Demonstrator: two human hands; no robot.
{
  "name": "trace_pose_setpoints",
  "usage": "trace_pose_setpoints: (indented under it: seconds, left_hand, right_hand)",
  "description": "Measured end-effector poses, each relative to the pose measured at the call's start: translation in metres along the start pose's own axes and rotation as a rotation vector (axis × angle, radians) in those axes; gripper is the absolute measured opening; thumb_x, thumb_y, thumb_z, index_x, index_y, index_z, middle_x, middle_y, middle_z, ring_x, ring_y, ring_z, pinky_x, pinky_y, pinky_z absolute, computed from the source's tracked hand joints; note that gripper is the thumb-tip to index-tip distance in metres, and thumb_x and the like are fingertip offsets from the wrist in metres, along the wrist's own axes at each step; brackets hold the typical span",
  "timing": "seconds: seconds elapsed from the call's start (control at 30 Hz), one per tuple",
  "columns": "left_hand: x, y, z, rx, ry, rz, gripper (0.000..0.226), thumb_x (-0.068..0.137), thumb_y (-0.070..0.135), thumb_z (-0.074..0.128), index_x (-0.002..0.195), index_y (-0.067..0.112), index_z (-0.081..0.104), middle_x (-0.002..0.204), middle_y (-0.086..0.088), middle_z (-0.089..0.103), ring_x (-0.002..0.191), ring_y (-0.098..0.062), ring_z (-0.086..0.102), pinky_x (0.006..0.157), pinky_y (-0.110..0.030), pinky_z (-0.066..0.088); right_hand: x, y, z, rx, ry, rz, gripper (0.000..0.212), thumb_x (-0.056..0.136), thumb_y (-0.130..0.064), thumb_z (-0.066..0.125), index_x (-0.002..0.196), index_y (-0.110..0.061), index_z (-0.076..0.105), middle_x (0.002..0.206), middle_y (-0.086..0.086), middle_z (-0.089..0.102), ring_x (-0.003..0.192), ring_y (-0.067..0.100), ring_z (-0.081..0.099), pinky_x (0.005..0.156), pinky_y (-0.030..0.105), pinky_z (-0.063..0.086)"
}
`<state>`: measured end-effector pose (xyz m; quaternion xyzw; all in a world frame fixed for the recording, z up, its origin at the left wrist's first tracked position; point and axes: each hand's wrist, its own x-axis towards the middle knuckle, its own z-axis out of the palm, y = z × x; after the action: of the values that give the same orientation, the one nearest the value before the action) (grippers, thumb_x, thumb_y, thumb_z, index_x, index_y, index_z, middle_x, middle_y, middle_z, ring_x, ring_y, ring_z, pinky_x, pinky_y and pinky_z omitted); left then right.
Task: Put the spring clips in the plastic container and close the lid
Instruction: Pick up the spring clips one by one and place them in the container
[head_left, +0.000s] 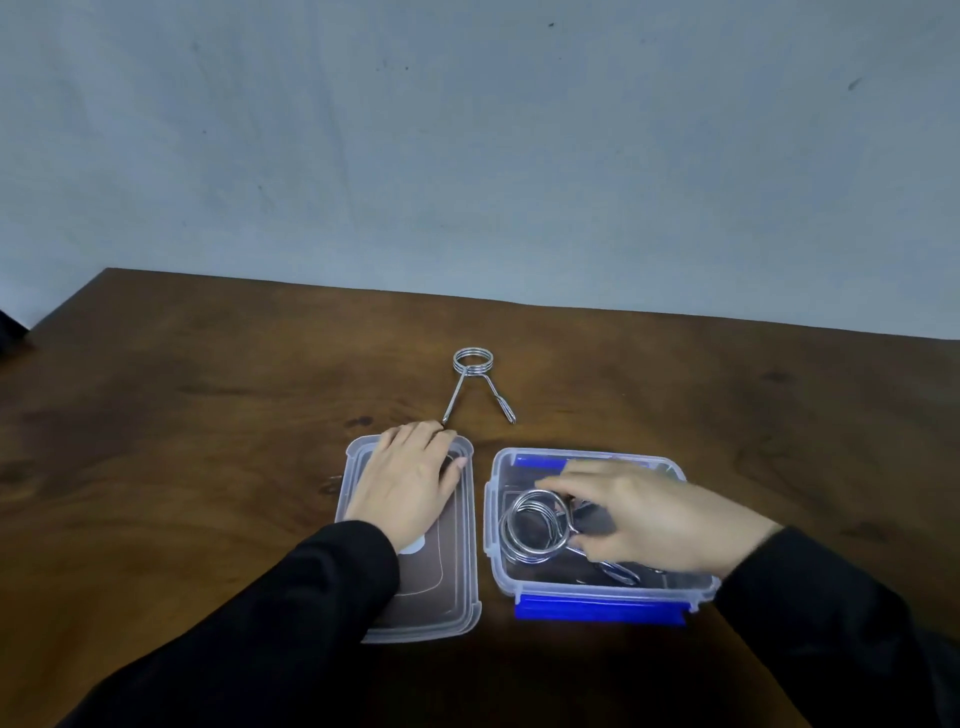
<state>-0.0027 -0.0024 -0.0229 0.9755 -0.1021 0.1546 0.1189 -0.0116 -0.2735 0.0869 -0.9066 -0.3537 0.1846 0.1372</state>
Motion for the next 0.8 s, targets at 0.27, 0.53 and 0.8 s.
trace_pose_setpoints:
  seconds: [0.27,0.53,0.8]
  left_hand:
    - [0.000,0.000,-0.001,-0.002,-0.019,-0.008,0.034,0.100,0.038,0.047,0.121,0.018,0.065,0.121,-0.001,0.066,0.114,-0.022,0.058,0.104,-0.041,0.041]
    - [0.000,0.000,-0.001,-0.005,-0.010,-0.013,0.033,0.099,0.037,0.049,0.121,0.017,0.065,0.119,-0.002,0.067,0.112,-0.022,0.059,0.103,-0.041,0.043]
    - [0.001,0.000,-0.001,-0.003,-0.010,-0.014,0.032,0.099,0.037,0.050,0.121,0.018,0.065,0.118,0.000,0.066,0.112,-0.021,0.058,0.103,-0.041,0.042]
  right_hand:
    - [0.004,0.003,0.015,-0.003,-0.031,0.045,0.058,0.095,-0.039,0.064,0.148,-0.030,0.043,0.132,-0.015,0.049,0.118,0.007,0.050,0.100,0.031,0.047]
    - [0.004,0.006,0.018,0.012,-0.030,0.095,0.066,0.093,-0.043,0.065,0.152,-0.031,0.038,0.134,-0.019,0.047,0.120,0.000,0.044,0.102,0.024,0.042]
    - [0.009,0.011,0.023,0.044,-0.050,0.122,0.077,0.087,-0.055,0.066,0.153,-0.037,0.031,0.141,-0.022,0.045,0.125,0.001,0.043,0.106,0.030,0.043]
